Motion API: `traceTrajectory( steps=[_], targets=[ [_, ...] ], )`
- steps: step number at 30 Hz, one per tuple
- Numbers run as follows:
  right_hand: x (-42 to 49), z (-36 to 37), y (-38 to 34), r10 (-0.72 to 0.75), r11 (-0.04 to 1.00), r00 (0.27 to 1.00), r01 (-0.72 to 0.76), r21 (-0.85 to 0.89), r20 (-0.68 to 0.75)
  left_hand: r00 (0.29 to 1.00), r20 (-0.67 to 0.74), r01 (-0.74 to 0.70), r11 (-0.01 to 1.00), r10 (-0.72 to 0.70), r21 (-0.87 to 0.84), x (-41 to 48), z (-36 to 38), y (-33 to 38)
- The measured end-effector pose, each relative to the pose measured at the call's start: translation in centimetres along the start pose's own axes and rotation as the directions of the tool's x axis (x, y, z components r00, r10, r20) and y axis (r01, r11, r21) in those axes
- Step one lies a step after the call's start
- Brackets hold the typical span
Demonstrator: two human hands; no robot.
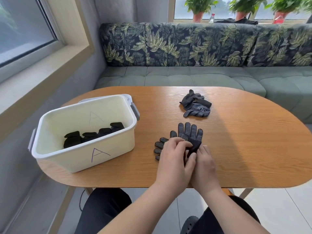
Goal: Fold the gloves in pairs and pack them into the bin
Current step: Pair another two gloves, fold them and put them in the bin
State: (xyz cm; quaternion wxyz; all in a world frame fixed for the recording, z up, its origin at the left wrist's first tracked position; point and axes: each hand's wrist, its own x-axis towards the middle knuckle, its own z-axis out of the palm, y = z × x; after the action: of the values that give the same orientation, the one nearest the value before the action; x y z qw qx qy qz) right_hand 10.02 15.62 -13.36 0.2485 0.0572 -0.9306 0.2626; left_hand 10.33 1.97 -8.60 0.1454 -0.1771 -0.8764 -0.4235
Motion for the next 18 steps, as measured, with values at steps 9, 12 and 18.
traceTrajectory(
  steps=[9,12,18],
  targets=[
    [1.5,-2.9,-0.1,0.605,0.653,0.796,-0.512,0.558,0.022,0.921,0.361,0.026,0.947,-0.148,0.321,1.6,-0.2,-3.8],
    [1.7,-3.1,0.4,0.704,0.528,0.710,-0.550,0.647,0.030,0.903,0.405,-0.025,0.921,-0.147,0.390,1.8,-0.9,-5.3],
    [2.0,-2.8,0.7,0.746,0.478,0.666,-0.561,0.676,0.025,0.901,0.398,-0.040,0.881,-0.172,0.472,0.6,-2.2,-7.3]
  ],
)
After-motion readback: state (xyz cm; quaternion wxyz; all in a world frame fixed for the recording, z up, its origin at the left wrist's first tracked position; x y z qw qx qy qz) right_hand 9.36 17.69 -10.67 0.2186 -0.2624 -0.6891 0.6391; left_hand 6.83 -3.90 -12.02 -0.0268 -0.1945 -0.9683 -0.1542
